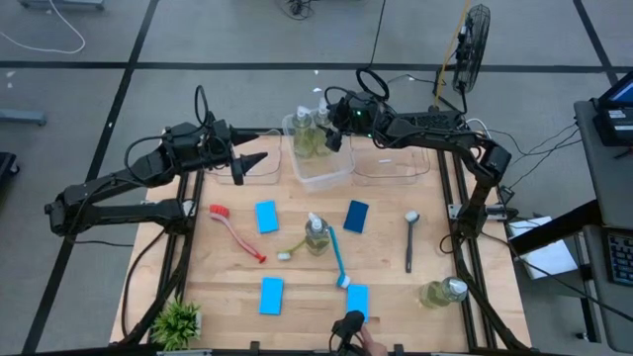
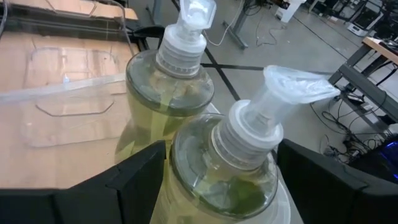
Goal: Pick & Place Kitchen Sink Supplies
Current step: Put the green soap dispenser into the transparent white bin
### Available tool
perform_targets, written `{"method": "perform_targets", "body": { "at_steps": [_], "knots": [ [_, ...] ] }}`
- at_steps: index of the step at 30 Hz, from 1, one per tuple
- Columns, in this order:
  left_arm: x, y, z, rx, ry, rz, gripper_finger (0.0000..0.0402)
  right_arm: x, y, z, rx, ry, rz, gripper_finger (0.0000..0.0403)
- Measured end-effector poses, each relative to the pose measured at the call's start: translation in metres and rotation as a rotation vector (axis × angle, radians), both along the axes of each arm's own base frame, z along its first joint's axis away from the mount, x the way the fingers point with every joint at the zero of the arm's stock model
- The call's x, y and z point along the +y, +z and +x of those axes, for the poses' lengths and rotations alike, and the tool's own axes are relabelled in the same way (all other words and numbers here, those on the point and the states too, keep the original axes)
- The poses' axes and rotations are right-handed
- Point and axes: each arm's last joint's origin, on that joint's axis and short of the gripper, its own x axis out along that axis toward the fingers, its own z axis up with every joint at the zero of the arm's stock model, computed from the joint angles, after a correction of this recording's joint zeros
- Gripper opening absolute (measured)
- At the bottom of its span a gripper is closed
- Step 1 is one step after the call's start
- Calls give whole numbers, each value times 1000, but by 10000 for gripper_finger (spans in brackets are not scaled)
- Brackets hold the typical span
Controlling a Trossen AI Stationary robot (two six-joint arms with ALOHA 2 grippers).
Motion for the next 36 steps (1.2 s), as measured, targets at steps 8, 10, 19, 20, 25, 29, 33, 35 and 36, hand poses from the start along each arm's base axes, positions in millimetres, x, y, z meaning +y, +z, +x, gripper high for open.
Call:
{"method": "perform_targets", "body": {
  "at_steps": [8,10,19,20,25,29,33,35,36],
  "knots": [
    [0,0,0,0,0,0,324,3,6,-4,25,6,-5,295],
    [0,0,0,0,-1,0,320,5,12,-8,29,7,-4,295],
    [0,0,0,1,-1,3,308,17,36,-29,86,-15,-1,295],
    [0,0,0,1,-1,3,309,18,38,-32,99,-25,1,295],
    [0,0,0,1,-1,3,321,31,46,-47,208,-97,2,295],
    [0,0,0,4,-2,10,329,43,54,-59,265,-146,36,295],
    [0,0,0,6,-2,14,329,57,62,-68,263,-151,86,295],
    [0,0,0,6,-2,15,326,65,66,-73,264,-151,112,295],
    [0,0,0,7,-2,15,324,68,68,-74,261,-149,121,295]
  ]
}}
